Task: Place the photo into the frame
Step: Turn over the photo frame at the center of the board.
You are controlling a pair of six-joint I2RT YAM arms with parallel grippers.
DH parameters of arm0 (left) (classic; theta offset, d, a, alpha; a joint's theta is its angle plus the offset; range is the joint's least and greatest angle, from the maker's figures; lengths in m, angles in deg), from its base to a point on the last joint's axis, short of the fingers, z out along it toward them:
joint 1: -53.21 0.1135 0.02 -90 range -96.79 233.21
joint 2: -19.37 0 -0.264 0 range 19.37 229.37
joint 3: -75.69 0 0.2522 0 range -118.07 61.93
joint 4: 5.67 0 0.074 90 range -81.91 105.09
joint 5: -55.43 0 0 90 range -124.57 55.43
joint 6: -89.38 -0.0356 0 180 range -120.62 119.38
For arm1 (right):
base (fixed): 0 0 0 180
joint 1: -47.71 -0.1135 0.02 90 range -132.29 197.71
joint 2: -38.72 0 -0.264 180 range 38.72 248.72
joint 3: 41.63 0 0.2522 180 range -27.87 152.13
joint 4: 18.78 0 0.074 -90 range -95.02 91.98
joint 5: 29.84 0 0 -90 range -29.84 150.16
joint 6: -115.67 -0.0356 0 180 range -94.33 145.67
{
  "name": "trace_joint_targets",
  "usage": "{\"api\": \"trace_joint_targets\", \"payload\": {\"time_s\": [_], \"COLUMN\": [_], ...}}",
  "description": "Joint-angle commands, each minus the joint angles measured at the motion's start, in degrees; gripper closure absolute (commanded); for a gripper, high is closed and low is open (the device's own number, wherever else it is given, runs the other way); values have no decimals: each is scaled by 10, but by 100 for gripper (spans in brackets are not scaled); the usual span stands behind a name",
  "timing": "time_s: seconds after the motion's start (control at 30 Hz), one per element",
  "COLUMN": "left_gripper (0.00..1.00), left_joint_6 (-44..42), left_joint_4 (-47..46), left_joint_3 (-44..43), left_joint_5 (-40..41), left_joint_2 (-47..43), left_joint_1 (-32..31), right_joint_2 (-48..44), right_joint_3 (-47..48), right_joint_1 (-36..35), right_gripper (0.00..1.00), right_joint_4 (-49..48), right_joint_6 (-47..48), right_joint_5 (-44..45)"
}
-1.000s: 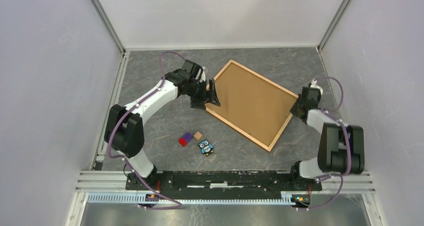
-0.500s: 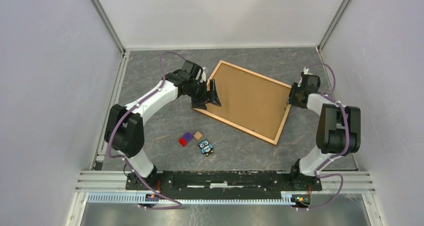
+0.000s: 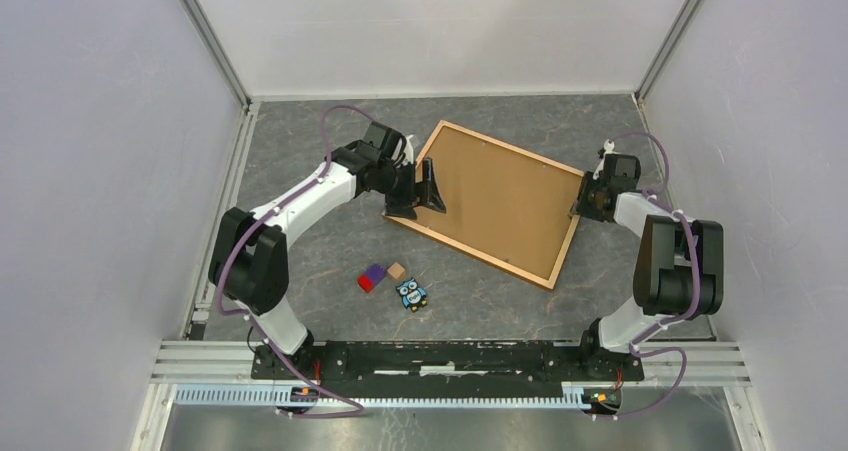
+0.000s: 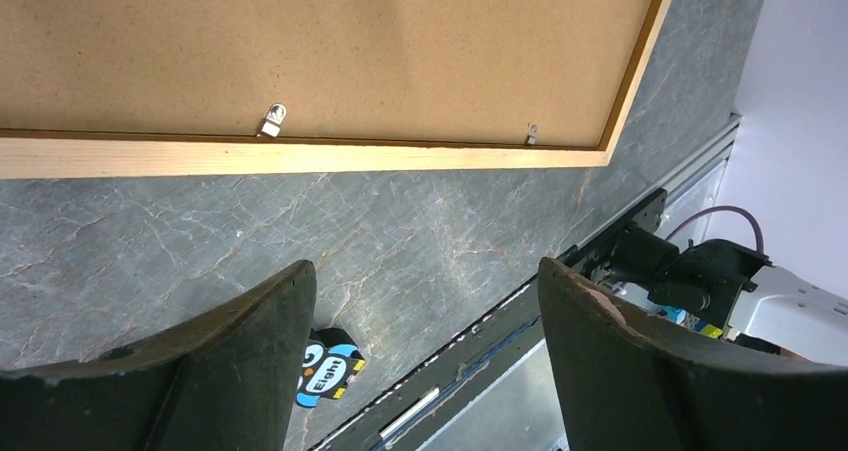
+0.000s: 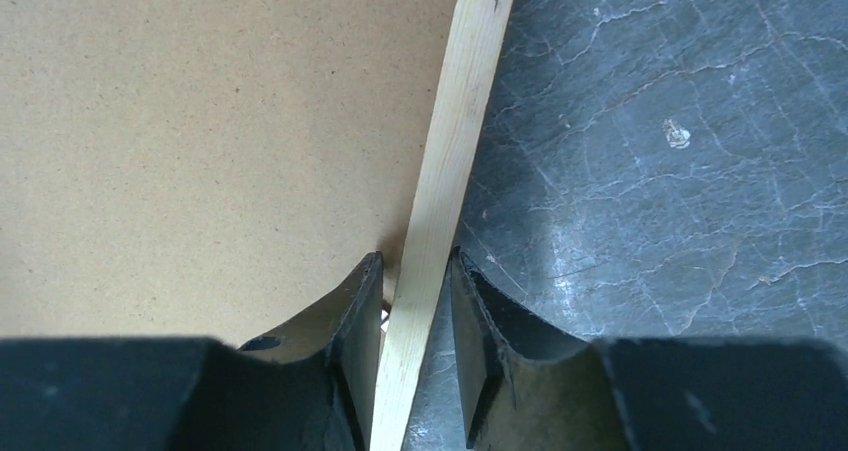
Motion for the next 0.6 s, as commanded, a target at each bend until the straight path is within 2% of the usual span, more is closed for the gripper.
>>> {"api": "trace_joint_targets", "payload": {"time_s": [0.0, 0.1, 0.17, 0.27, 0.33, 0.4, 0.47, 0.5, 0.57], "left_gripper": [12, 11, 11, 11, 11, 11, 10, 10, 8], "left_joint_6": [-52, -86, -107, -145, -178, -211, -249, -273, -308], "left_joint_4": [-40, -40, -39, -62, -136, -225, -282, -294, -303], "left_joint_3": [6, 4, 1, 12, 58, 107, 143, 149, 148], "left_joint_5": [-11, 27, 84, 197, 251, 258, 210, 186, 186], "left_joint_2": [-21, -33, -40, -60, -90, -122, -143, -145, -136], "left_joint_1": [-11, -43, -77, -162, -228, -272, -305, -317, -348], "right_joint_2": [3, -2, -16, -52, -75, -89, -94, -96, -101], "right_joint_3": [-23, -27, -28, -38, -37, -21, 0, 11, 27], "right_joint_1": [0, 0, 0, -1, 0, -1, 0, -1, 0], "right_gripper": [67, 85, 99, 100, 100, 100, 100, 100, 100], "right_joint_4": [20, 22, 30, 36, 55, 104, 158, 179, 222], "right_joint_6": [-12, -23, -32, -54, -69, -94, -116, -127, -143], "right_joint_5": [7, 12, 11, -8, -15, 1, 0, -5, -7]}}
